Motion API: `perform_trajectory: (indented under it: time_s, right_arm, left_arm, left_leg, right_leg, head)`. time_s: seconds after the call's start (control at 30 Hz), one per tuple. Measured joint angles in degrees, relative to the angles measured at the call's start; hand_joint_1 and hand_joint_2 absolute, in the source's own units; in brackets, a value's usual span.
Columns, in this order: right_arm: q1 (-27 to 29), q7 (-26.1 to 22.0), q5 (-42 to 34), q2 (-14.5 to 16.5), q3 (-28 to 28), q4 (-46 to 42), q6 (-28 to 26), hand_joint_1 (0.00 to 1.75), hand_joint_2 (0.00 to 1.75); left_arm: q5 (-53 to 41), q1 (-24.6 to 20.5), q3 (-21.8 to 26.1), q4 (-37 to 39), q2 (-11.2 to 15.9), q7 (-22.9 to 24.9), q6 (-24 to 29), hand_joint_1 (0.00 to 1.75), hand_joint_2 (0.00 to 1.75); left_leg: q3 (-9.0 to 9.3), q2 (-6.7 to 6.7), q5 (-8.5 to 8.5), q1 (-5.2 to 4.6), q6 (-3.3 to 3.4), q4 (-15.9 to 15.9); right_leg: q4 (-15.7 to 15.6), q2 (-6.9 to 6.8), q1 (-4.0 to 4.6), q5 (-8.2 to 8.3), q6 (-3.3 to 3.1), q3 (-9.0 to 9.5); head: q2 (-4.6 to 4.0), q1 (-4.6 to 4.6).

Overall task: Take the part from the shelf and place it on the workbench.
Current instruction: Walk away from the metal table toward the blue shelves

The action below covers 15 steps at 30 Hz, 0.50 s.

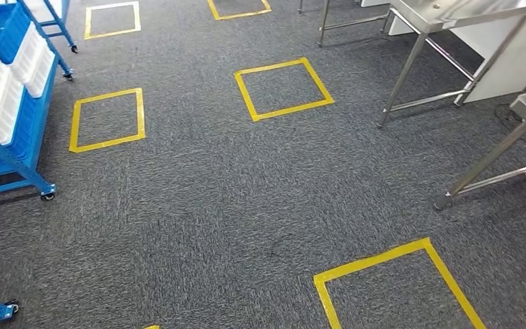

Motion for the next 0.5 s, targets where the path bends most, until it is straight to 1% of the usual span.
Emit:
perform_trajectory:
  time_s: [0.03,0.07,0.1,0.13,0.17,0.2,0.23,0.27,0.3,0.33,0.37,0.4,0.43,0.47,0.5]
  right_arm:
    - [0.0,0.0,0.0,-0.2,0.0,0.0,0.0,0.00,0.00]
    - [0.0,0.0,0.0,-0.4,0.0,0.0,0.0,0.00,0.00]
    - [0.0,0.0,0.1,-0.6,0.0,0.0,0.0,0.00,0.00]
    - [-0.1,0.0,0.1,-0.7,0.0,0.0,0.1,0.00,0.00]
    - [-0.1,0.0,0.1,-0.8,0.0,0.0,0.1,0.00,0.00]
    - [-0.2,0.0,0.1,-0.9,0.0,0.0,0.1,0.00,0.00]
    - [-0.2,0.0,0.2,-0.9,0.0,0.0,0.2,0.00,0.00]
    - [-0.3,0.0,0.3,-0.9,0.0,0.0,0.4,0.00,0.00]
    - [-0.4,0.0,0.4,-0.9,0.0,0.0,0.5,0.00,0.00]
    - [-0.5,0.0,0.5,-0.9,0.0,0.0,0.6,0.00,0.00]
    - [-0.7,0.0,0.6,-0.9,0.0,0.0,0.6,0.00,0.00]
    - [-0.8,0.1,0.8,-0.9,0.0,0.0,0.6,0.00,0.00]
    - [-0.8,0.1,0.9,-0.8,0.0,0.0,0.6,0.00,0.00]
    - [-0.7,0.1,1.0,-0.6,0.0,0.0,0.6,0.00,0.00]
    - [-0.6,0.1,1.1,-0.4,0.0,0.0,0.6,0.00,0.00]
  left_arm:
    - [0.0,0.0,0.0,0.0,0.0,0.0,0.0,0.00,0.00]
    - [0.0,0.0,0.0,0.0,0.0,0.0,0.0,0.00,0.00]
    - [0.0,0.1,0.0,0.0,0.0,0.0,0.0,0.00,0.00]
    - [0.0,0.1,0.0,0.0,0.0,0.0,0.0,0.00,0.00]
    - [0.0,0.2,0.0,0.0,0.1,0.0,0.0,0.00,0.00]
    - [0.0,0.1,0.0,0.0,0.1,0.0,0.0,0.00,0.00]
    - [0.0,0.1,0.0,0.0,0.1,0.0,0.0,0.00,0.00]
    - [0.1,0.1,0.0,0.0,0.1,0.0,0.0,0.00,0.00]
    - [0.1,0.1,0.0,0.0,0.1,0.0,0.0,0.00,0.00]
    - [0.1,0.2,0.0,0.0,0.1,0.0,0.0,0.00,0.00]
    - [0.1,0.3,0.0,0.0,0.1,0.0,0.0,0.00,0.00]
    - [0.1,0.4,0.0,0.0,0.1,0.0,0.0,0.00,0.00]
    - [0.1,0.4,0.0,0.0,0.1,0.0,0.0,0.00,0.00]
    - [0.1,0.4,0.0,0.0,0.1,0.1,-0.1,0.00,0.00]
    - [0.1,0.3,0.0,0.0,0.1,0.1,-0.1,0.00,0.00]
  left_leg:
    - [-1.81,0.45,-1.47,0.15,-0.20,3.6]
    - [-2.93,0.65,-2.02,0.29,-0.39,5.9]
    - [-2.99,0.82,-1.49,0.40,-0.53,6.1]
    - [-1.86,1.09,0.00,0.47,-0.60,4.1]
    - [0.24,1.78,1.95,0.48,-0.56,0.3]
    - [2.37,2.94,3.35,0.35,-0.35,-3.6]
    - [4.05,3.81,4.34,0.21,0.00,-6.7]
    - [4.95,4.42,4.69,0.04,0.40,-8.4]
    - [5.03,4.48,4.57,-0.16,0.80,-8.9]
    - [4.88,3.87,4.73,-0.20,1.17,-9.0]
    - [4.91,3.35,4.88,-0.13,1.54,-9.2]
    - [5.00,2.84,5.09,-0.05,1.90,-9.5]
    - [5.12,2.33,5.31,0.07,2.30,-9.8]
    - [5.23,1.84,5.50,0.13,2.62,-10.1]
    - [5.13,1.28,5.57,0.06,2.82,-10.1]
  right_leg:
    - [0.1,-0.93,0.10,-0.12,-0.15,0.01]
    - [0.1,-1.79,0.15,-0.25,-0.17,0.02]
    - [0.2,-2.57,0.17,-0.39,-0.12,0.07]
    - [0.3,-3.32,0.15,-0.56,0.00,0.20]
    - [0.4,-4.04,0.13,-0.77,0.18,0.42]
    - [0.5,-4.69,0.22,-1.00,0.44,0.64]
    - [0.5,-5.28,0.33,-1.23,0.72,0.84]
    - [0.6,-5.78,0.45,-1.38,1.02,0.98]
    - [0.6,-6.22,0.58,-1.46,1.31,1.07]
    - [0.5,-6.64,0.58,-1.48,1.58,1.19]
    - [0.6,-6.76,0.47,-1.62,1.89,1.32]
    - [1.0,-6.04,0.34,-2.12,2.18,1.28]
    - [2.6,-4.71,0.17,-3.32,2.40,0.67]
    - [5.2,-3.12,0.01,-4.98,2.55,-0.50]
    - [8.9,-1.64,-0.05,-6.91,2.62,-2.27]
  head:
    - [0.00,0.01]
    - [0.00,0.01]
    - [0.00,0.00]
    - [0.00,0.00]
    - [0.00,-0.01]
    - [0.00,-0.01]
    - [0.00,0.01]
    - [0.00,0.01]
    - [0.00,0.01]
    - [0.00,0.01]
    - [0.00,0.00]
    - [0.00,0.01]
    - [0.00,0.01]
    - [0.00,0.01]
    - [0.00,0.01]
